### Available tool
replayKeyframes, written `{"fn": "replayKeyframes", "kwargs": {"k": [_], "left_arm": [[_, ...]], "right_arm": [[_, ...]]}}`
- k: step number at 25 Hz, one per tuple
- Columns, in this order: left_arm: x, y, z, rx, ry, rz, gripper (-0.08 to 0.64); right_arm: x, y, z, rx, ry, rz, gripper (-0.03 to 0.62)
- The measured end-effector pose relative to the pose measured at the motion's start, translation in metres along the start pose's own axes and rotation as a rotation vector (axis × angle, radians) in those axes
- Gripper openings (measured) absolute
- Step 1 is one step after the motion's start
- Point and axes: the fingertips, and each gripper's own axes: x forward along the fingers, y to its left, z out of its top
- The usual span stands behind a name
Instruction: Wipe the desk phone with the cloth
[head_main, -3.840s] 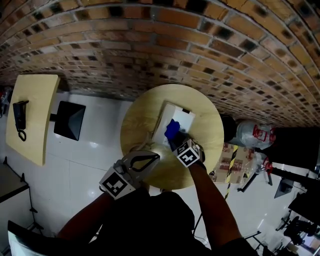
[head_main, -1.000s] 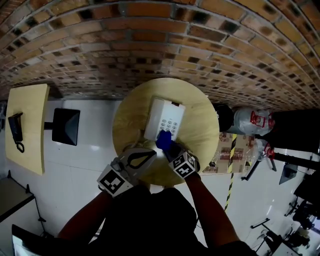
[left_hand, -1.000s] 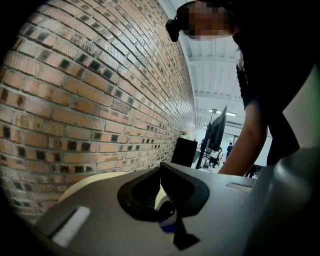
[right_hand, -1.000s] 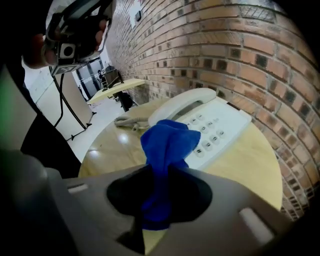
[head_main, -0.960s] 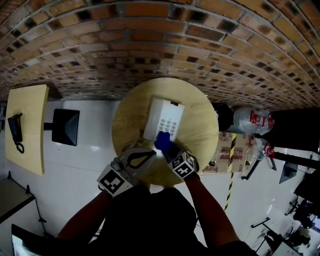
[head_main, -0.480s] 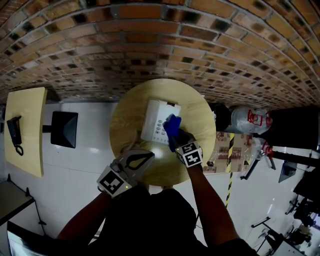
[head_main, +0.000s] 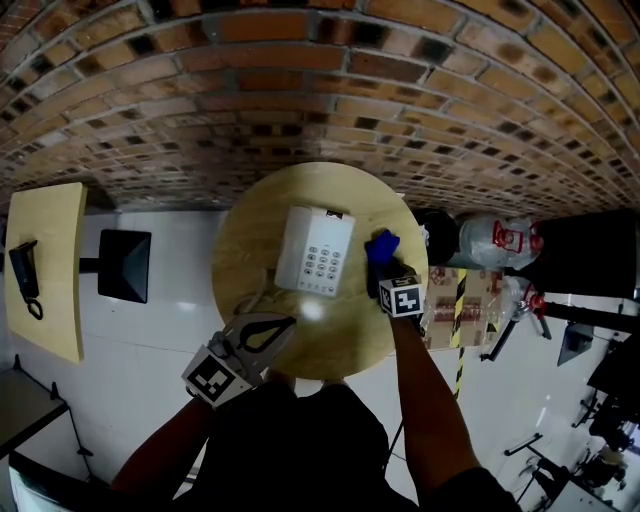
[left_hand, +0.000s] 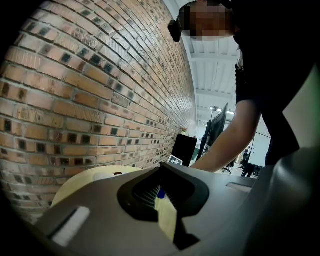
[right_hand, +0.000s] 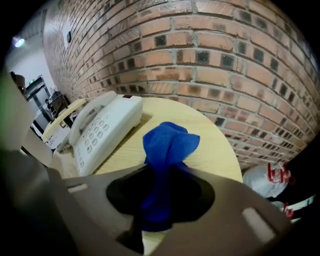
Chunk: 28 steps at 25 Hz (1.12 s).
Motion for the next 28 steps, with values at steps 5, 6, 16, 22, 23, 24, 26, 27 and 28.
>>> {"fn": "replayKeyframes", "kwargs": {"k": [5,6,16,22,23,24,26,27,28], "left_arm": [[0.001,0.0,-0.001,0.001,0.001,-0.003,0.003],[0.001,0.0,0.0,0.001,-0.001,-0.004,0.003],[-0.002,-0.015,0.04,0.038,-0.087,-0.028,0.003],[-0.012,-0.055,0.076,0.079,-0.153,-0.024,0.003],[-0.016,-0.065,0.082,0.089,-0.166,-0.02,0.003],[-0.019,-0.076,0.088,0.101,-0.179,-0.017,0.003],[-0.029,-0.102,0.099,0.123,-0.197,-0.009,0.003],[-0.034,-0.115,0.104,0.13,-0.205,-0.001,0.003],[-0.039,-0.127,0.107,0.137,-0.216,0.009,0.003]], "right_arm": [[0.003,0.003,0.006,0.014,-0.032,-0.003,0.306],[-0.001,0.003,0.011,0.017,-0.05,-0.01,0.322],[-0.177,0.05,0.1,-0.031,-0.566,0.053,0.308],[-0.317,0.151,0.132,-0.19,-0.849,0.335,0.046],[-0.336,0.164,0.13,-0.215,-0.873,0.37,0.012],[-0.353,0.176,0.127,-0.237,-0.89,0.402,0.002],[-0.383,0.198,0.114,-0.268,-0.906,0.461,0.002],[-0.396,0.208,0.104,-0.286,-0.907,0.485,0.002],[-0.406,0.217,0.094,-0.302,-0.905,0.506,0.002]]}}
